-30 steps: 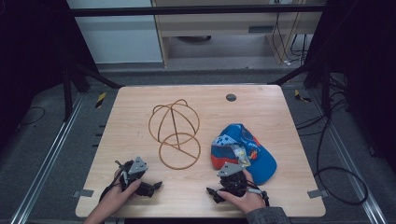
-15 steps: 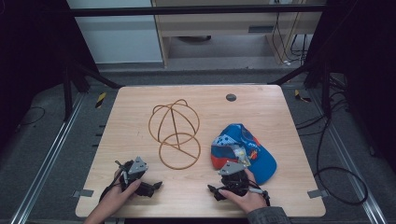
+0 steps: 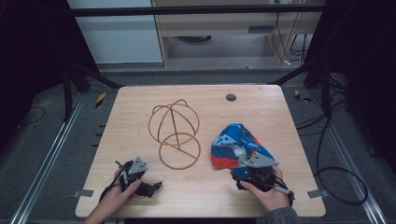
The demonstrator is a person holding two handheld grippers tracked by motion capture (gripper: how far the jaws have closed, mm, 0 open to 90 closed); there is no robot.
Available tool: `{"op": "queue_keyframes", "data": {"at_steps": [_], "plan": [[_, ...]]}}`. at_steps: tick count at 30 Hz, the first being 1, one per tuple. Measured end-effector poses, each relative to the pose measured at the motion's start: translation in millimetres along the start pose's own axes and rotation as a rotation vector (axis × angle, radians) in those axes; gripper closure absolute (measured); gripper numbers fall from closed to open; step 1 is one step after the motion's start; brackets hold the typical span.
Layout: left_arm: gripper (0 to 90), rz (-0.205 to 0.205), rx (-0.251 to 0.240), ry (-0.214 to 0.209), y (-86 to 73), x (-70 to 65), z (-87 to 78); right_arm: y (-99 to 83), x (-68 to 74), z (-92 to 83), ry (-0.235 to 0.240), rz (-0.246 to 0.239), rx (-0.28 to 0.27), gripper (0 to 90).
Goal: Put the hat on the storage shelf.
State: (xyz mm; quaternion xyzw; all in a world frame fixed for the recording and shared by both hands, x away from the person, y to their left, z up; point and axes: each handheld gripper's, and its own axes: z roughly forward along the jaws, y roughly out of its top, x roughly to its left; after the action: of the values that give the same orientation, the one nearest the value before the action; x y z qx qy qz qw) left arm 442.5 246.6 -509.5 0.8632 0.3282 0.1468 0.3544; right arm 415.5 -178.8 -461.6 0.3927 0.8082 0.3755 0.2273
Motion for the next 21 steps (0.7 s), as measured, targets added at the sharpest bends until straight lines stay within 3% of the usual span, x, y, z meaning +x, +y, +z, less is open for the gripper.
{"op": "queue_keyframes", "data": {"at_steps": [6, 12, 21], "plan": [[0.0, 0.001, 0.000, -0.003, 0.2, 0.2, 0.2, -4.9, -18.6, -9.7, -0.054, -0.006, 0.055, 13.0], [0.0, 0.003, 0.000, -0.004, 0.3, 0.4, 0.3, -9.3, -27.3, -10.7, -0.044, 0.021, 0.079, 10.6], [0.0, 0.016, 0.004, -0.014, 1.8, 3.2, 1.4, -6.6, -48.7, -15.2, -0.041, 0.066, 0.120, 19.7]]}}
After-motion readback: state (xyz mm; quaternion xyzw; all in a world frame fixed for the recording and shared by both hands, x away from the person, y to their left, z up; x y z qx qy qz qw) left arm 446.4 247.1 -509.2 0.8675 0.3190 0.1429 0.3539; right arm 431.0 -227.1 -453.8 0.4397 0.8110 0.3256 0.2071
